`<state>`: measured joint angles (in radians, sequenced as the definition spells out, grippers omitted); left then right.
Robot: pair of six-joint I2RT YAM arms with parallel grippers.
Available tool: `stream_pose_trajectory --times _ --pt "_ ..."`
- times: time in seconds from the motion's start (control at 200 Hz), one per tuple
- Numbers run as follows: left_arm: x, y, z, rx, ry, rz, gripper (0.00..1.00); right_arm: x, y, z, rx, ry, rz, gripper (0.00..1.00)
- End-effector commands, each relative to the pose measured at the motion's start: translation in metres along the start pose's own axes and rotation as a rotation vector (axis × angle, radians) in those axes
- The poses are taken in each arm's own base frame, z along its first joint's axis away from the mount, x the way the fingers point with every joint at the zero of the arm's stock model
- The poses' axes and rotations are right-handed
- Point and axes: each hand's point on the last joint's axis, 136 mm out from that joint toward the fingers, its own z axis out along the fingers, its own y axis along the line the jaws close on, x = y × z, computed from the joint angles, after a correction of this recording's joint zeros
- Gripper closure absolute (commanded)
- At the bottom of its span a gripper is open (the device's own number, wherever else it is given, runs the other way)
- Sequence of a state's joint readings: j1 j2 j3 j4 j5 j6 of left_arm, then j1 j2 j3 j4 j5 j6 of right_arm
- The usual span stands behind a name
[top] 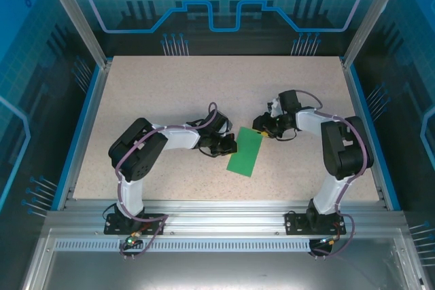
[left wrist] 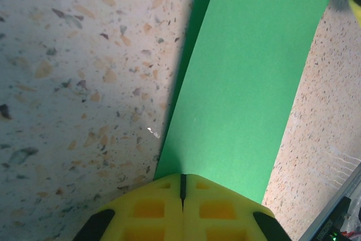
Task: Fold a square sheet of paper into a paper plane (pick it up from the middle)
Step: Fold the square sheet of paper in half at the center of the table.
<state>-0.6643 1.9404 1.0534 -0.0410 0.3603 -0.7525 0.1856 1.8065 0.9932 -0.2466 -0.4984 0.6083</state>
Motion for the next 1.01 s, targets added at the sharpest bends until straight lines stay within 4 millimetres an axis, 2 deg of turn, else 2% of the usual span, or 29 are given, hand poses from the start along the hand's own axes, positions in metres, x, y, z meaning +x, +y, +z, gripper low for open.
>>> stream_pose_trajectory --times 0.0,0.16,0.39,0.515,0.79,0.9,1.0 --pt "0.031 0.039 0.005 -0.145 0.097 -0.041 1.00 0.005 -0.029 0.010 0.048 0.037 0.064 0.62" --pt "0.032 0.039 0.004 -0.146 0.097 -0.042 1.00 0.006 -0.031 0.012 0.043 0.039 0.073 0.62" --pt "0.032 0.039 0.003 -0.147 0.096 -0.040 1.00 -0.016 0.002 -0.015 -0.034 -0.018 0.026 0.62" --pt "0.032 0.038 0.004 -0.145 0.097 -0.040 1.00 -0.021 0.006 -0.019 -0.051 -0.026 0.022 0.61" --pt "0.032 0.037 0.004 -0.143 0.096 -0.040 1.00 0.001 -0.025 0.010 -0.036 0.042 0.101 0.62" --pt "0.032 0.037 0.004 -0.144 0.097 -0.041 1.00 0.007 -0.035 0.014 -0.007 0.052 0.112 0.62" --pt "0.032 0.037 0.003 -0.144 0.096 -0.041 1.00 0.004 -0.038 0.012 0.025 0.048 0.104 0.62"
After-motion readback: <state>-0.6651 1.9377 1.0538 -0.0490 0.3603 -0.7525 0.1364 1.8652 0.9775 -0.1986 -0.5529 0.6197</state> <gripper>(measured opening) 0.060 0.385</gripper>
